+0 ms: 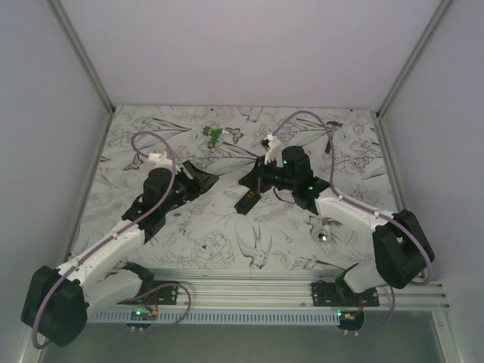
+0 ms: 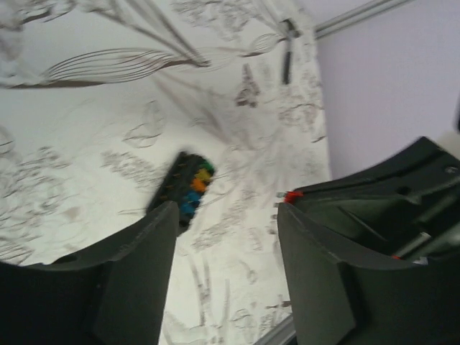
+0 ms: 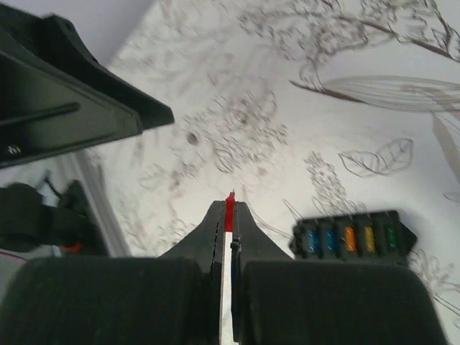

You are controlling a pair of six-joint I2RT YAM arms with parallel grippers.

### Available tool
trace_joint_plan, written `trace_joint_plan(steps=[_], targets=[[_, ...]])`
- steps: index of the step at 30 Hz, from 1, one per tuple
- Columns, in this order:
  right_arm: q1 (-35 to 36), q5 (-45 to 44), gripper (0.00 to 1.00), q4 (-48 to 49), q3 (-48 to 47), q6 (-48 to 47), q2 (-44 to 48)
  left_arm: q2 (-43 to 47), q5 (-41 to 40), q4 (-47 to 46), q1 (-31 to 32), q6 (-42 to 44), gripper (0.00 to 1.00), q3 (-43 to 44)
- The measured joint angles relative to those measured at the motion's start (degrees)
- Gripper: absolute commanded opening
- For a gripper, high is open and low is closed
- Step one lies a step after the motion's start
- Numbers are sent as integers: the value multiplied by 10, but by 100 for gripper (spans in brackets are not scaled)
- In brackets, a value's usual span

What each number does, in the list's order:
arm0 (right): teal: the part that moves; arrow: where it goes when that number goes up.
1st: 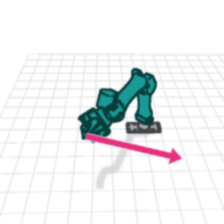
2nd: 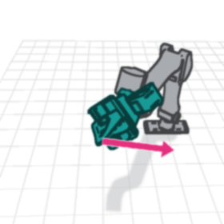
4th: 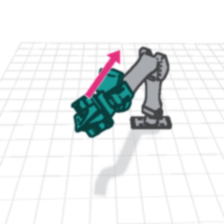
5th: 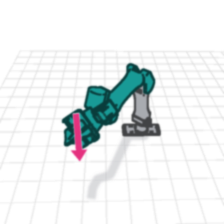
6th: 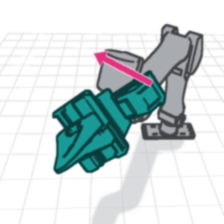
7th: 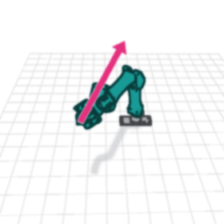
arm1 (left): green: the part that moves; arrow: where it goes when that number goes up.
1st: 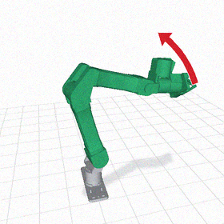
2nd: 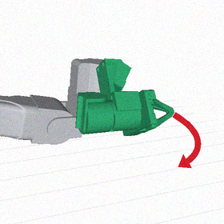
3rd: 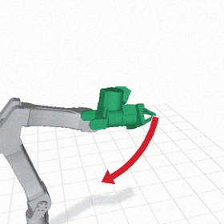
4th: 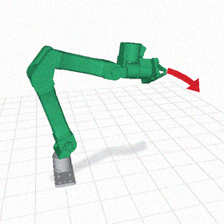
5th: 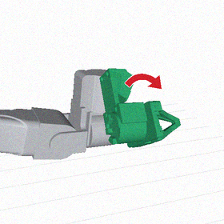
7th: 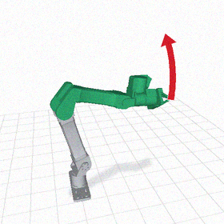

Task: Snap on the fuse box
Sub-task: Pick up the fuse from the center of the board, then install the fuse at the fuse box base.

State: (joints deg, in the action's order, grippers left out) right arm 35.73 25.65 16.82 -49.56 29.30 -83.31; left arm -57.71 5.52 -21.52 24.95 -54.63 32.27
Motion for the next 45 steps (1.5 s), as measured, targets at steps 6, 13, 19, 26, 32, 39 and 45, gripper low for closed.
trace_joint_plan(steps=[6,13,19,26,32,39,45], targets=[[38,-79,0,-153,-43,-123,-23,-33,22,40,-40,31,76,-15],[93,-166,0,-243,-79,-217,-65,-130,74,57,-78,57,95,-6],[118,-219,0,-284,-113,-266,-111,-199,99,64,-89,73,100,15],[136,-252,0,-310,-146,-295,-153,-237,112,66,-104,86,99,27],[143,-264,0,-335,-172,-309,-173,-241,114,66,-111,91,100,28],[144,-266,0,-358,-189,-319,-187,-241,114,66,-115,93,100,28],[147,-266,0,-375,-200,-322,-196,-241,115,66,-115,93,100,30]])
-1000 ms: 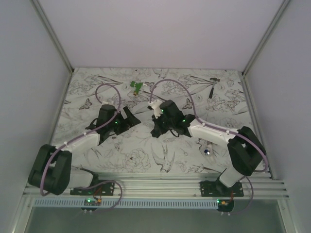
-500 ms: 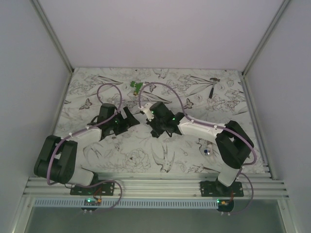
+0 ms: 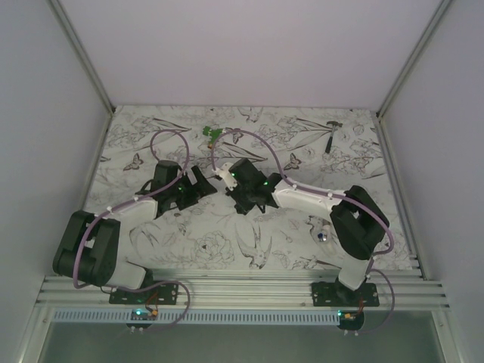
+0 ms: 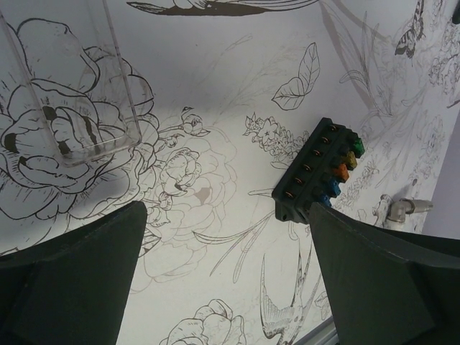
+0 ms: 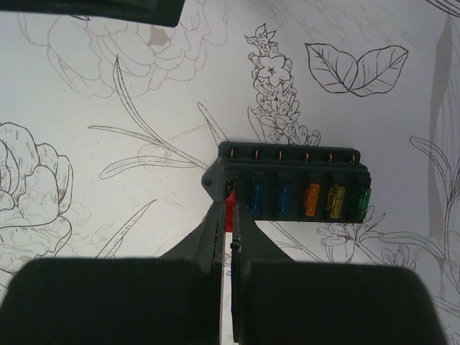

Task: Snap on the fuse box
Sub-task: Install the fuse at the fuse box base.

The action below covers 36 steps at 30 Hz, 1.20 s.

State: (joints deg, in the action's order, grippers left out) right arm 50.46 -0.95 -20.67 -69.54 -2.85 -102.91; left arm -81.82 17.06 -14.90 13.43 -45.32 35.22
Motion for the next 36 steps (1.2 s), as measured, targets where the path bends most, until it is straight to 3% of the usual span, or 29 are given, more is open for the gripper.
trace_joint_plan(steps=[36], targets=[[4,-18,0,-44,-63,-19,-61,-1,11,4,0,1,99,2]])
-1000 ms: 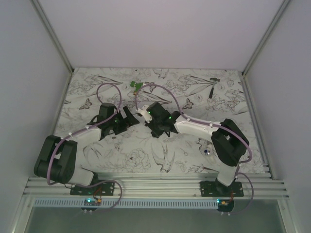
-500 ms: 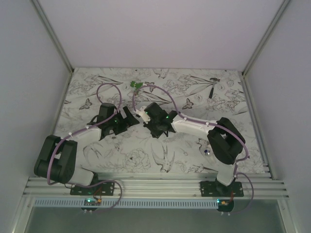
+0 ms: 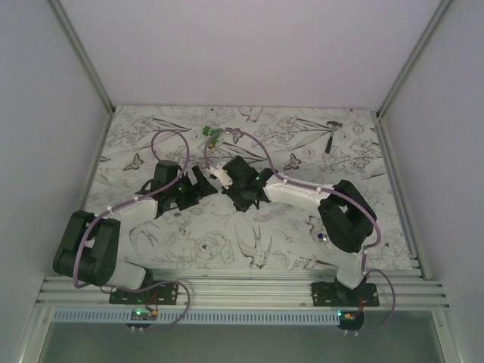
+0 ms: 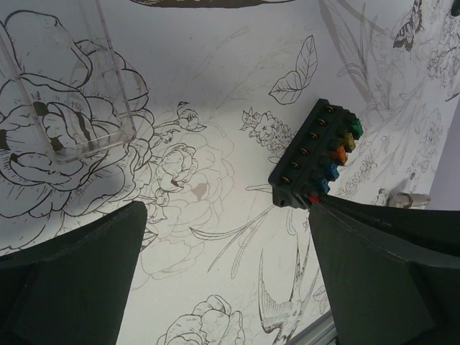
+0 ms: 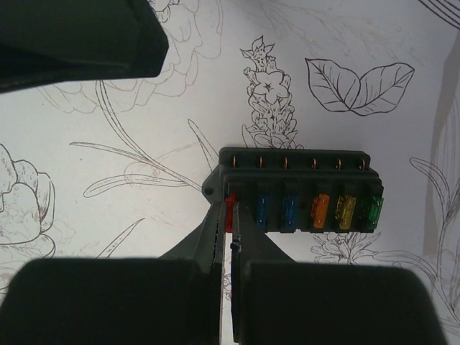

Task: Snap on the fuse box
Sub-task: Install the fuse at the fuse box base.

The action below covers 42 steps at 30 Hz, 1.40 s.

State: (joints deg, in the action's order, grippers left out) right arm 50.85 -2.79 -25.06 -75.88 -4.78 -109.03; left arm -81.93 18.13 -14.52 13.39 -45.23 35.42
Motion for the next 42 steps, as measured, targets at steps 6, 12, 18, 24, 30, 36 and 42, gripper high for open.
trace_joint_plan(steps=[6,12,18,24,30,36,42], targets=[[-38,63,0,1,-2,10,-2,0,1,0,0,1,100,0],[-67,99,0,1,-7,20,-8,0,2,0,0,1,100,0],[-69,96,0,1,-20,25,-21,0,3,0,0,1,99,0],[-69,79,0,15,-33,29,-39,0,5,0,0,1,99,0],[-68,60,0,30,-40,38,-49,0,5,0,0,1,99,0],[-48,17,0,37,-29,41,-38,8,7,1,0,1,99,0],[-19,-25,0,11,-3,58,-12,33,8,5,0,1,99,-2]])
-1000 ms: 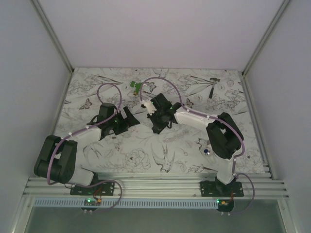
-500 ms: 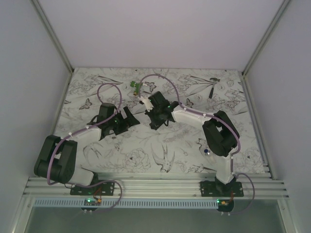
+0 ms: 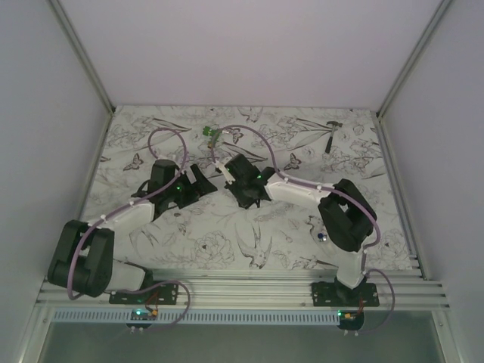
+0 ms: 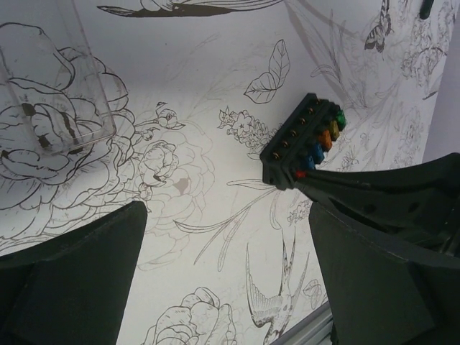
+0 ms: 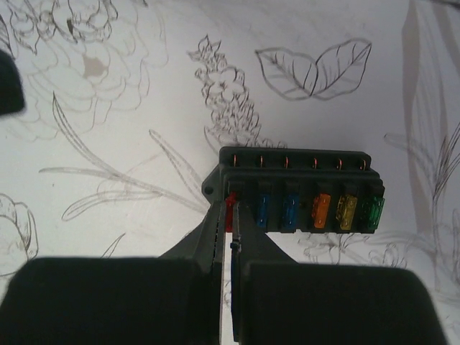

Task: Snap on the fuse box
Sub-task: Install the fuse at the fuse box base.

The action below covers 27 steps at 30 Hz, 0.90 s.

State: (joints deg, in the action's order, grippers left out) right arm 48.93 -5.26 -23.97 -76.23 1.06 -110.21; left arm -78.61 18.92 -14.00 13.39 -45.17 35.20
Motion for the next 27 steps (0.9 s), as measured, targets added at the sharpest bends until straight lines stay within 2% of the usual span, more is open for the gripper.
trace_joint_plan(steps=[7,20,27], targets=[[4,2,0,-23,23,29,23,37,-20,23,-4,0,100,-8],[-52,71,0,-29,11,57,6,41,-25,46,-10,0,99,-14],[-54,71,0,-36,0,60,-4,41,-25,50,-11,0,100,-14]])
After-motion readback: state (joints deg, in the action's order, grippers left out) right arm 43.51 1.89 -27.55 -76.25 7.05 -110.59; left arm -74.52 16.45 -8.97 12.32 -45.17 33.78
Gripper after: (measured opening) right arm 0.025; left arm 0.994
